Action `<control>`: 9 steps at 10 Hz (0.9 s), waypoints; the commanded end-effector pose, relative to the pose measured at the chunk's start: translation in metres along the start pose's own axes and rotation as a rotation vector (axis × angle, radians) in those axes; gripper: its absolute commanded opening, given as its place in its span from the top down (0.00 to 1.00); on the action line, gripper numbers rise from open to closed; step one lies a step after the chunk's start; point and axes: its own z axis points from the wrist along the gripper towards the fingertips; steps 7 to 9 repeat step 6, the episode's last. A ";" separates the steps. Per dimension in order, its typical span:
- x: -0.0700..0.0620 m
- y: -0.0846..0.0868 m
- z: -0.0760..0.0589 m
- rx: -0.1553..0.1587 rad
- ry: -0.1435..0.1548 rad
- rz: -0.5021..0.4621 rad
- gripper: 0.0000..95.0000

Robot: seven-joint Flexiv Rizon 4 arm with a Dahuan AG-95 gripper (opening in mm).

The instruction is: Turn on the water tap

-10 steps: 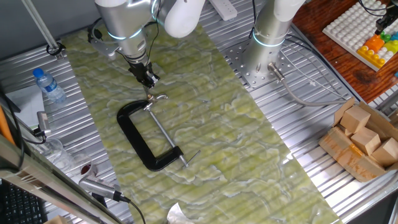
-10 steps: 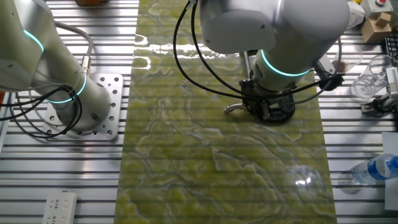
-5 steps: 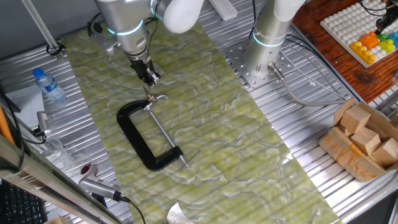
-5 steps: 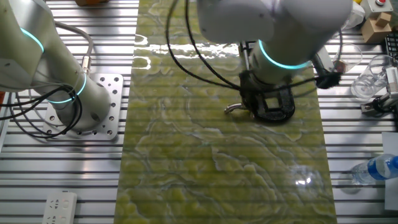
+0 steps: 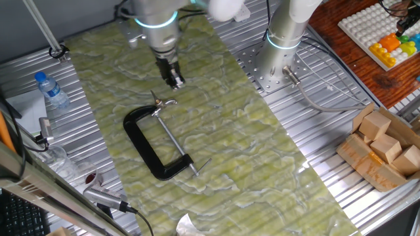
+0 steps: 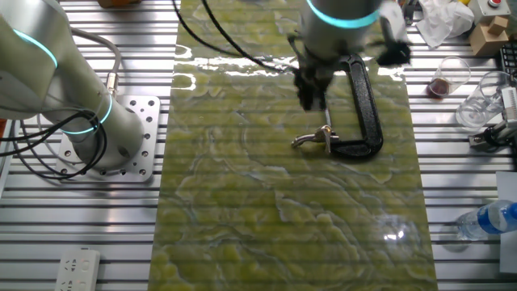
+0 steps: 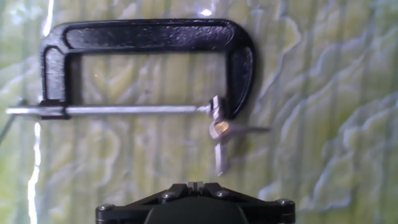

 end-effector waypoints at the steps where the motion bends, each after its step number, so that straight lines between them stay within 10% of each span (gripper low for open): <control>1: 0.021 0.033 -0.005 0.016 -0.010 0.051 1.00; 3: 0.042 0.057 0.003 0.031 -0.023 0.051 1.00; 9: 0.041 0.058 0.000 0.025 -0.019 0.024 1.00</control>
